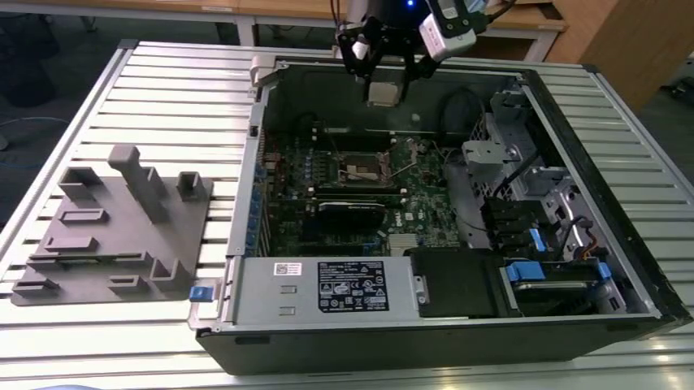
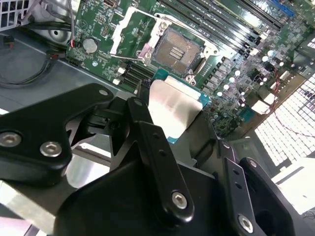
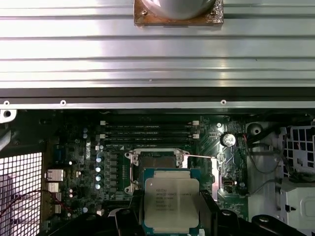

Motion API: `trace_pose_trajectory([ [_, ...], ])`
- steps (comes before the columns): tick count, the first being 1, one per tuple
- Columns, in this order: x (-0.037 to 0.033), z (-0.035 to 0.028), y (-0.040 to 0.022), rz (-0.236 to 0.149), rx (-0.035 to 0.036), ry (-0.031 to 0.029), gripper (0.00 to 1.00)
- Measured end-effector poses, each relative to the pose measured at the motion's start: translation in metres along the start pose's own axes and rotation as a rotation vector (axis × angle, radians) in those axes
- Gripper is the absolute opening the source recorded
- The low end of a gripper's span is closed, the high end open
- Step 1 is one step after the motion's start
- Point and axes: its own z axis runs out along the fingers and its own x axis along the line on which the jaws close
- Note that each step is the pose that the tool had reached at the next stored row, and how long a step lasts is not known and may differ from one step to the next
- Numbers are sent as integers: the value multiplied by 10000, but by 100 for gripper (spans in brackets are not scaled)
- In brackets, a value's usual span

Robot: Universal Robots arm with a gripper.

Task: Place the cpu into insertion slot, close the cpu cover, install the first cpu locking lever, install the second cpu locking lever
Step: 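Place the cpu into insertion slot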

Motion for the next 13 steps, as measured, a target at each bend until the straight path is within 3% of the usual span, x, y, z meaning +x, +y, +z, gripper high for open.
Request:
trace_pose_trajectory([
  [5,0,11,-1,0,1,-2,54],
  [13,22,152,-14,-4,6,-47,54],
])
